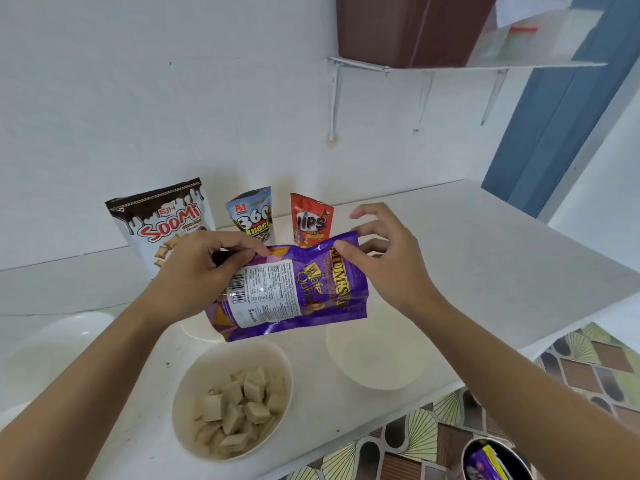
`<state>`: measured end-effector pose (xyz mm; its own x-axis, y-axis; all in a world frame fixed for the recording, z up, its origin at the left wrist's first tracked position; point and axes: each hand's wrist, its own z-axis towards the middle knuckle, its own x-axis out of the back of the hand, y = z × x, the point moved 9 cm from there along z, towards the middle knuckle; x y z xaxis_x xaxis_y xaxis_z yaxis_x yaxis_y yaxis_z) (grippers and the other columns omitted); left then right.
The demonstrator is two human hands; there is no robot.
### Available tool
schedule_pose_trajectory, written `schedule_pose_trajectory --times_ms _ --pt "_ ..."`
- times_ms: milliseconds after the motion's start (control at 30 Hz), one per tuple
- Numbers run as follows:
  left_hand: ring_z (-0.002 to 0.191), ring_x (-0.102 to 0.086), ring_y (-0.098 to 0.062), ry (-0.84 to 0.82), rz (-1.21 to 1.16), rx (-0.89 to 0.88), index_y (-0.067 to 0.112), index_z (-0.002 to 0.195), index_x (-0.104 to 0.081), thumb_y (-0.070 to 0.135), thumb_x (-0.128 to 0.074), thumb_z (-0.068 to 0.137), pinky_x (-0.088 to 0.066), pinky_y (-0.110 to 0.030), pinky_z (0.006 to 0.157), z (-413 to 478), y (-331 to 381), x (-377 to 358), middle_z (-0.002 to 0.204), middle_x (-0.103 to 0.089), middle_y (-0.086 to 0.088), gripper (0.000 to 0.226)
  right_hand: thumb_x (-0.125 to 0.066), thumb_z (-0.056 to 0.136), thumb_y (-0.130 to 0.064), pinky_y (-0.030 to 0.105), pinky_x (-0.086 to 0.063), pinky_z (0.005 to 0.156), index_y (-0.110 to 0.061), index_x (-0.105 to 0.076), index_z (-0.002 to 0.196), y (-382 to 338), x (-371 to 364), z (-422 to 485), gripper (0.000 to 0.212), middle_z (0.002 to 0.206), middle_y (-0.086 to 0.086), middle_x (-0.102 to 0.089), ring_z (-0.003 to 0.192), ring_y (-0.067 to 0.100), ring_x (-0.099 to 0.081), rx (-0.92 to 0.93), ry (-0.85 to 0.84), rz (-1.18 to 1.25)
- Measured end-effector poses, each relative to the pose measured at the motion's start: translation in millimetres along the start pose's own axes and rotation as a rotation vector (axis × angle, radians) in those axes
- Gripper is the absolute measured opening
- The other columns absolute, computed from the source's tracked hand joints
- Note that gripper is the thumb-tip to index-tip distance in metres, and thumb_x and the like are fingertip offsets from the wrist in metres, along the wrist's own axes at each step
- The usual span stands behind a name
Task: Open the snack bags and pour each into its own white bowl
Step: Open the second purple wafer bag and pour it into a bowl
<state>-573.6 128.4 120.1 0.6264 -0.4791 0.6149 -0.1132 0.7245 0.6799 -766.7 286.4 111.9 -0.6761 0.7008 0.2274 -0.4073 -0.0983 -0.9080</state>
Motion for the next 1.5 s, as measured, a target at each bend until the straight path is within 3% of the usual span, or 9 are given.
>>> schedule_pose_trajectory --times_ms 167,333,467,667,733,867,1067,1333,1500 --pt "0.097 -0.070 -0.006 -0.041 0.121 -0.060 0.029 0.097 -0.078 0.008 -0.061 0.096 -0.058 -0.031 0.077 6 23 -20 0.100 -0.075 0.017 0.027 -0.066 0.094 -0.024 0.022 -0.054 0.063 -0.027 -0.067 0.102 8 8 -1 0.008 0.101 -0.012 -0.068 0.080 0.006 -0.063 0.128 -0.190 -0.243" --pt "0.092 -0.069 -0.005 -0.102 0.147 -0.059 0.031 0.097 -0.078 0.007 -0.060 0.097 -0.051 -0.014 0.069 11 33 -38 0.096 -0.074 0.020 0.030 -0.053 0.101 -0.014 0.022 -0.052 0.064 -0.024 -0.056 0.101 13 22 -10 0.010 0.100 -0.017 -0.063 0.090 0.013 -0.062 0.189 -0.319 -0.209" --pt "0.084 -0.067 0.006 -0.122 0.180 -0.045 0.024 0.096 -0.080 0.004 -0.063 0.095 -0.044 -0.004 0.065 12 43 -47 0.087 -0.071 0.032 0.027 -0.055 0.100 -0.015 0.030 -0.052 0.072 -0.023 -0.063 0.095 32 33 -10 0.012 0.098 -0.018 -0.064 0.098 0.010 -0.057 0.162 -0.355 -0.232" --pt "0.078 -0.062 0.012 -0.154 0.326 -0.096 0.032 0.096 -0.079 0.008 -0.065 0.095 -0.041 -0.005 0.061 12 62 -59 0.083 -0.065 0.042 0.028 -0.065 0.094 -0.010 0.029 -0.057 0.078 -0.024 -0.067 0.093 54 35 -15 0.014 0.098 -0.015 -0.068 0.108 0.010 -0.061 0.069 -0.434 -0.089" --pt "0.084 -0.064 0.011 -0.168 0.319 -0.083 0.037 0.096 -0.077 0.009 -0.063 0.096 -0.045 -0.007 0.065 12 60 -63 0.087 -0.068 0.037 0.031 -0.064 0.094 -0.009 0.024 -0.057 0.071 -0.021 -0.069 0.092 58 35 -15 0.013 0.096 -0.008 -0.070 0.102 0.011 -0.065 0.050 -0.424 -0.054" --pt "0.104 -0.066 0.001 -0.286 0.287 -0.082 0.035 0.110 -0.074 0.008 -0.060 0.097 -0.058 -0.027 0.080 8 51 -72 0.110 -0.072 0.023 0.033 -0.066 0.093 -0.007 0.020 -0.056 0.069 -0.018 -0.069 0.088 61 40 -12 0.013 0.091 -0.006 -0.071 0.093 0.010 -0.068 0.067 -0.338 -0.070" --pt "0.117 -0.063 -0.004 -0.473 0.202 -0.087 0.028 0.128 -0.065 0.002 -0.047 0.102 -0.058 -0.029 0.088 -7 42 -81 0.124 -0.067 0.021 0.041 -0.067 0.093 -0.016 0.028 -0.062 0.072 -0.024 -0.068 0.091 74 46 -13 0.009 0.100 -0.008 -0.070 0.103 0.014 -0.066 0.009 -0.304 -0.052" --pt "0.098 -0.071 -0.012 -0.082 0.029 -0.023 0.025 0.097 -0.077 0.011 -0.057 0.096 -0.060 -0.028 0.079 -12 27 -62 0.100 -0.075 0.014 0.024 -0.066 0.093 -0.012 0.029 -0.062 0.070 -0.027 -0.068 0.086 83 51 -16 0.017 0.098 -0.006 -0.070 0.098 0.015 -0.067 -0.058 -0.199 0.057" --pt "0.091 -0.072 -0.016 -0.087 -0.174 0.089 0.025 0.094 -0.077 0.014 -0.056 0.093 -0.060 -0.030 0.074 -24 15 -74 0.098 -0.076 0.003 0.023 -0.066 0.094 -0.012 0.029 -0.062 0.071 -0.028 -0.070 0.086 87 51 -19 0.018 0.095 -0.006 -0.072 0.094 0.013 -0.070 -0.104 -0.152 0.109"
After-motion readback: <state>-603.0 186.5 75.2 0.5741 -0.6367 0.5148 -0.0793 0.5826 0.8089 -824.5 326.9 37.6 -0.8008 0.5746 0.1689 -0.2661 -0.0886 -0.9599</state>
